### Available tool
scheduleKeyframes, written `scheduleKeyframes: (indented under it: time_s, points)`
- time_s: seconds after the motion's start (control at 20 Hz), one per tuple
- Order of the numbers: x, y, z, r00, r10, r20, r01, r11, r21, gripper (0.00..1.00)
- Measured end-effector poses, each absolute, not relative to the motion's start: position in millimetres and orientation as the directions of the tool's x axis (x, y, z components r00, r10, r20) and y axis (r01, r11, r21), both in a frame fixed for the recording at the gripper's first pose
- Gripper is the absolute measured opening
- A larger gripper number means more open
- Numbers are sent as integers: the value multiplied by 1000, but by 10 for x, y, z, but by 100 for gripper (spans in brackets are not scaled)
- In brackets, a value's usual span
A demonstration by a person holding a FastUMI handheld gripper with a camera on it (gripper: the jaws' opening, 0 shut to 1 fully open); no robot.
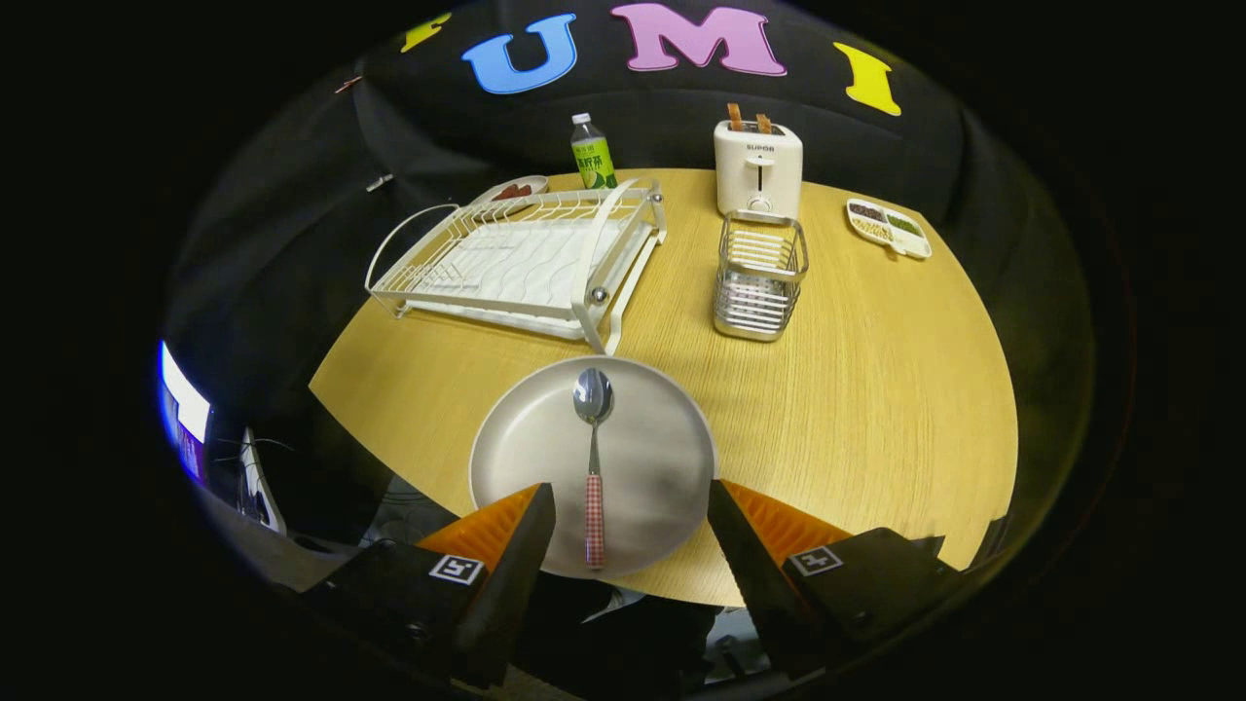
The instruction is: Take the plate from the dish rack, then take the spoon from the basket and place it into the plate.
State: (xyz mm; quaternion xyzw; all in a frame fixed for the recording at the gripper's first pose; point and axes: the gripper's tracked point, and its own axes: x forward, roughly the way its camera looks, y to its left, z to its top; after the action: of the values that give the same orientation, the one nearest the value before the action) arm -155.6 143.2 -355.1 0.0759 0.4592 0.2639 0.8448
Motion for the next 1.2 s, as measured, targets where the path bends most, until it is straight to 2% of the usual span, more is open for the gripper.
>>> scheduleKeyframes:
  time_s: [0.35,0.7,0.95,1.2]
  points:
    - [-832,1105,-2531,651,468,-597,-353,884,307,98]
    - [-443,732,-1521,801,397,-448,-345,918,195,98]
    - [-311,562,-934,870,360,-336,-330,933,145,96]
    - [-217,340,-548,910,328,-254,-310,945,108,98]
